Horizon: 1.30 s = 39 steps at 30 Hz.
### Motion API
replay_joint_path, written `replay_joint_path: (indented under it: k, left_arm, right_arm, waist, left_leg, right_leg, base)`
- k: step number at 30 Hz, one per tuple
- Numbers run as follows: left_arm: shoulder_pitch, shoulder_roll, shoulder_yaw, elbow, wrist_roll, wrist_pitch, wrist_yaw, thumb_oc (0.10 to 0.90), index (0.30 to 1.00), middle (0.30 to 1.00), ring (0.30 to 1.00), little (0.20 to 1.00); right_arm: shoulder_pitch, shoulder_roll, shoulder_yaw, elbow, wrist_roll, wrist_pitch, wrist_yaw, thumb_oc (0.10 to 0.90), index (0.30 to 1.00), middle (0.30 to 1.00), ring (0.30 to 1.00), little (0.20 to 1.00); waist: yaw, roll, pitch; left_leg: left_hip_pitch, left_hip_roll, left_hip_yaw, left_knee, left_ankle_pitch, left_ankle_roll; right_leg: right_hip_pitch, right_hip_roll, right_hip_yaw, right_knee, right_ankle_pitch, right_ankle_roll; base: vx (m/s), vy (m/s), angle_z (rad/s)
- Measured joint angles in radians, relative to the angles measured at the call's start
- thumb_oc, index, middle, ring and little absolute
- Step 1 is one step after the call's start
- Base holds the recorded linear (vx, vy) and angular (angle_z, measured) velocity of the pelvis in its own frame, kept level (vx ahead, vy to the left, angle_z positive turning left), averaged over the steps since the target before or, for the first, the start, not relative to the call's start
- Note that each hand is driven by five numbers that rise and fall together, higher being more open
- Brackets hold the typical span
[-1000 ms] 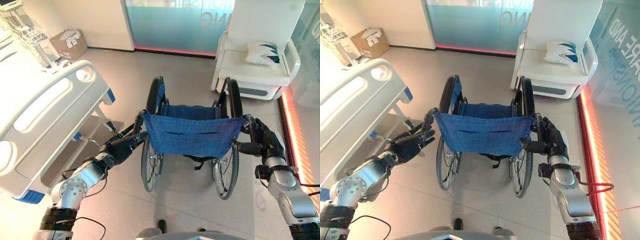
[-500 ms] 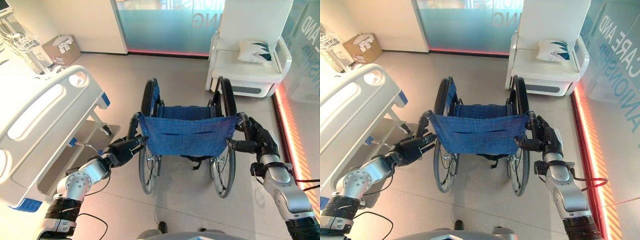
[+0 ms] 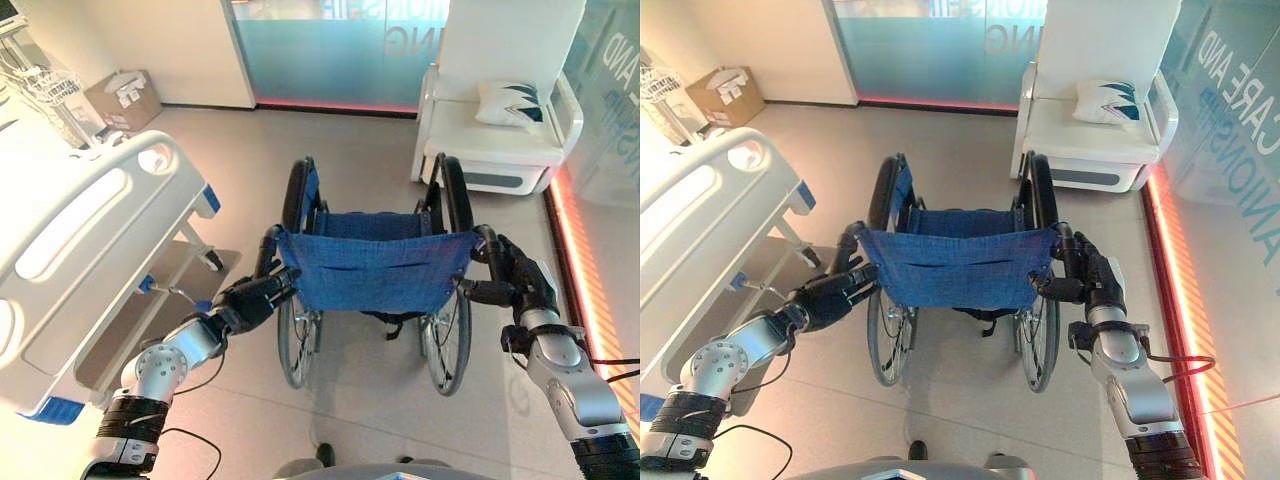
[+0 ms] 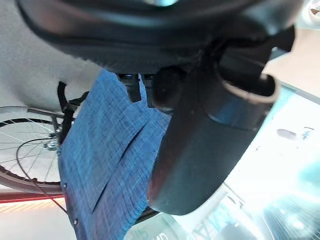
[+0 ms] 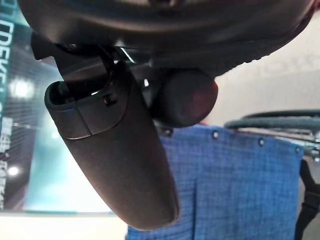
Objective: Push the wheelchair next to the bed
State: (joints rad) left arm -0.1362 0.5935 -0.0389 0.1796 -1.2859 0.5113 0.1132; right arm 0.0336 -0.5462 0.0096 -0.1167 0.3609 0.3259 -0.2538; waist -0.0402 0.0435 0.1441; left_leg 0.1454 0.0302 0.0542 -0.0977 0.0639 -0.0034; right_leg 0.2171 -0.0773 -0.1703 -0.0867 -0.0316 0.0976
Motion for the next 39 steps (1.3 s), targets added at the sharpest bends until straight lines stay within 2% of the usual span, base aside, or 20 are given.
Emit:
replay_joint_path:
  k: [1,2,3,4,14,16,26,39]
  left_arm:
    - [0.000,0.000,-0.003,-0.001,0.022,-0.013,-0.014,0.800,0.900,0.900,0.900,0.900]
    - [0.000,0.000,-0.005,-0.003,0.030,-0.018,-0.017,0.689,0.733,0.733,0.733,0.733]
    - [0.000,0.000,-0.005,-0.003,0.033,-0.019,-0.019,0.587,0.580,0.580,0.580,0.580]
    - [0.000,0.000,-0.005,-0.003,0.036,-0.021,-0.022,0.400,0.300,0.300,0.300,0.300]
    - [0.004,0.009,-0.035,-0.034,0.036,-0.064,-0.036,0.400,0.300,0.300,0.300,0.300]
    - [0.004,0.012,-0.035,-0.036,0.036,-0.064,-0.036,0.400,0.300,0.300,0.300,0.300]
    - [0.004,0.023,-0.039,-0.039,0.034,-0.064,-0.045,0.400,0.300,0.300,0.300,0.300]
    - [0.014,0.074,-0.039,-0.103,0.009,-0.076,-0.063,0.400,0.300,0.300,0.300,0.300]
  right_arm:
    - [0.000,0.000,0.000,0.001,0.000,0.000,0.000,0.571,0.556,0.556,0.556,0.556]
    - [0.000,0.000,0.000,0.001,0.000,0.000,0.000,0.480,0.420,0.420,0.420,0.420]
    - [0.000,0.000,0.000,0.001,0.000,0.000,0.001,0.442,0.364,0.364,0.364,0.364]
    - [0.000,0.000,0.000,0.001,0.000,0.000,0.002,0.400,0.300,0.300,0.300,0.300]
    - [-0.043,0.010,-0.023,0.035,-0.011,0.021,-0.008,0.400,0.300,0.300,0.300,0.300]
    - [-0.049,0.010,-0.026,0.036,-0.010,0.028,-0.006,0.400,0.300,0.300,0.300,0.300]
    - [-0.051,0.010,-0.027,0.036,-0.010,0.030,0.000,0.400,0.300,0.300,0.300,0.300]
    - [-0.063,0.026,-0.048,0.034,-0.013,0.029,0.014,0.400,0.300,0.300,0.300,0.300]
  waist:
    - [0.001,0.000,0.000]
    - [0.001,-0.001,0.000]
    - [0.001,-0.001,0.001]
    - [0.001,-0.002,0.001]
    - [0.005,-0.022,0.014]
    - [0.005,-0.025,0.016]
    - [0.004,-0.029,0.019]
    - [0.004,-0.059,0.060]
  left_leg:
    - [0.000,0.000,0.001,0.000,0.000,0.000]
    - [0.000,0.000,0.001,0.000,0.000,0.000]
    - [0.000,0.000,0.001,0.000,0.000,0.000]
    - [0.000,0.000,0.001,0.000,0.000,0.000]
    - [0.000,-0.001,0.005,0.006,0.000,0.000]
    - [0.000,-0.001,0.007,0.006,0.000,0.000]
    - [0.000,-0.001,0.007,0.006,0.000,0.000]
    - [0.001,-0.002,0.011,0.007,0.000,0.001]
  right_leg:
    - [0.000,0.000,0.000,0.000,0.000,0.000]
    - [0.000,0.000,0.001,0.000,0.000,0.000]
    - [0.000,0.000,0.001,0.000,0.000,0.000]
    - [0.000,0.000,0.001,0.000,0.000,0.000]
    - [-0.002,-0.001,0.006,0.000,0.001,0.002]
    - [-0.004,-0.001,0.025,0.000,0.001,0.002]
    - [-0.004,-0.001,0.028,0.000,0.002,0.003]
    - [-0.004,-0.003,0.031,0.000,0.004,0.006]
  base:
    - [0.00,0.000,0.00]
    - [0.00,0.000,0.00]
    - [0.00,0.000,0.00]
    - [0.00,0.000,0.00]
    - [0.00,0.000,0.00]
    - [0.00,0.005,-0.02]
    - [0.00,0.001,0.00]
    - [0.00,-0.006,0.00]
